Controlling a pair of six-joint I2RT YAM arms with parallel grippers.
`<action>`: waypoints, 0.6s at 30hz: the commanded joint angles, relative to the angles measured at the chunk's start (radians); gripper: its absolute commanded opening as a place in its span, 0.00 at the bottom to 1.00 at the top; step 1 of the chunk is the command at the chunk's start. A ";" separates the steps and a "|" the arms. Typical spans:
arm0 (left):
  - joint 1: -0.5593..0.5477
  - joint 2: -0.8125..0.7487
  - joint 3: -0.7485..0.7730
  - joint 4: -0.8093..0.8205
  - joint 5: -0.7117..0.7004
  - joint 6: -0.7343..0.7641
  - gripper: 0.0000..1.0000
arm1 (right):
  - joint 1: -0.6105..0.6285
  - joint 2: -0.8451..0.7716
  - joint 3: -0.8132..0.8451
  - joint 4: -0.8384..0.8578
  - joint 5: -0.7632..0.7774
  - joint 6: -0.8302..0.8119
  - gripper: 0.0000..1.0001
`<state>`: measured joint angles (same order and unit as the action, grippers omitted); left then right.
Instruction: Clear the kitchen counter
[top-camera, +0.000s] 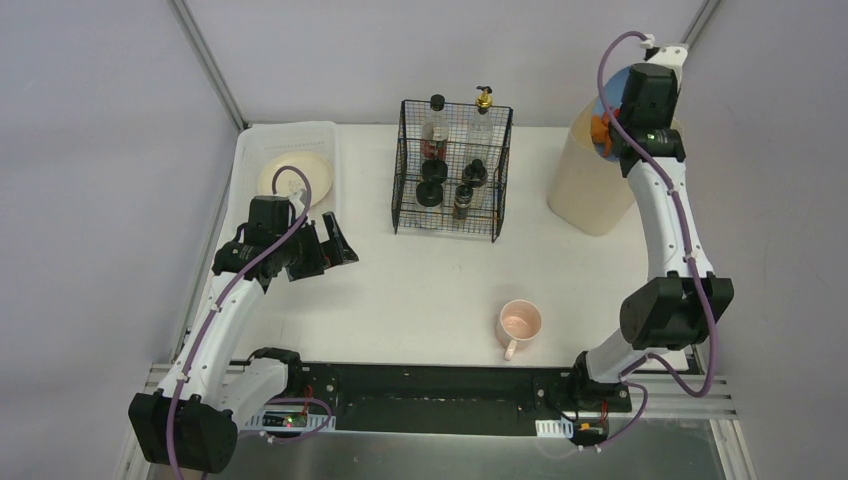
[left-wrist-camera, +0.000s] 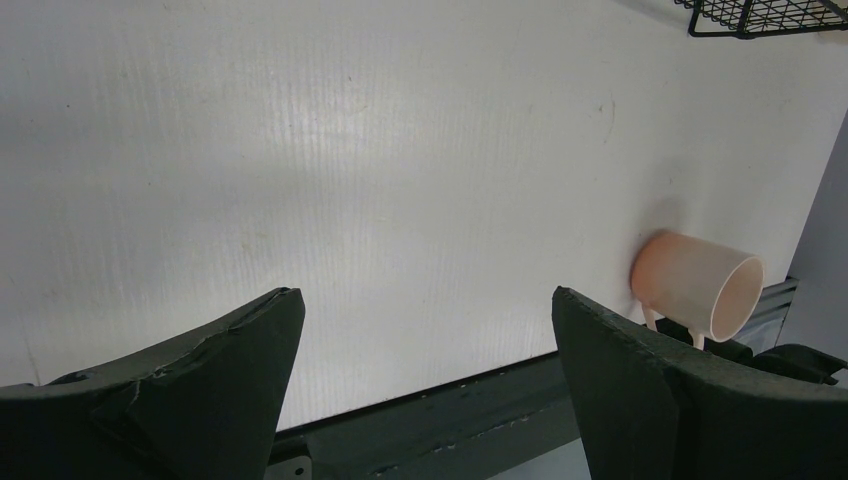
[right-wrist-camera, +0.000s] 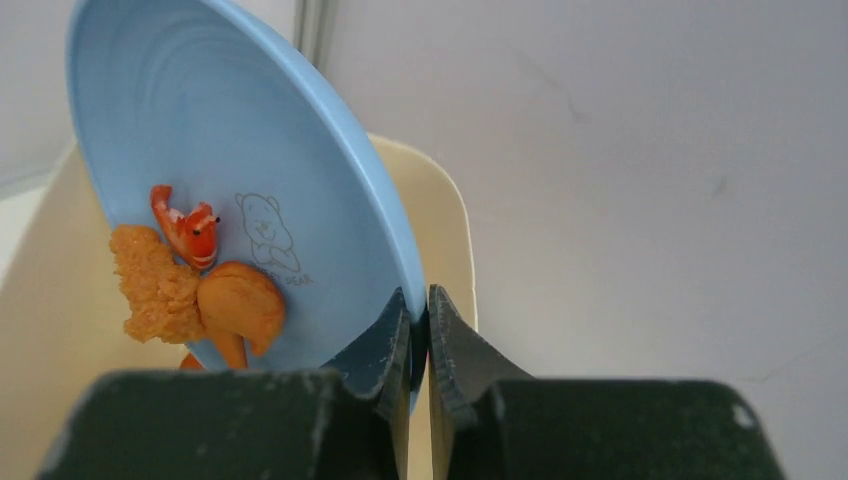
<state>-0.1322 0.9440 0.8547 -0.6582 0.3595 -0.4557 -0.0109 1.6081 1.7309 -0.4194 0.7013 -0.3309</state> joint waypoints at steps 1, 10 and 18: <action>-0.012 -0.005 -0.002 0.015 0.017 0.022 0.99 | 0.076 -0.103 -0.046 0.380 0.099 -0.241 0.00; -0.011 -0.008 -0.005 0.015 0.014 0.021 1.00 | 0.156 -0.121 -0.145 0.663 0.150 -0.570 0.00; -0.014 -0.004 -0.007 0.015 0.015 0.022 0.99 | 0.171 -0.138 -0.288 0.868 0.161 -0.777 0.00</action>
<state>-0.1322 0.9440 0.8524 -0.6582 0.3595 -0.4553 0.1539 1.5349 1.4803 0.2401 0.8303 -0.9745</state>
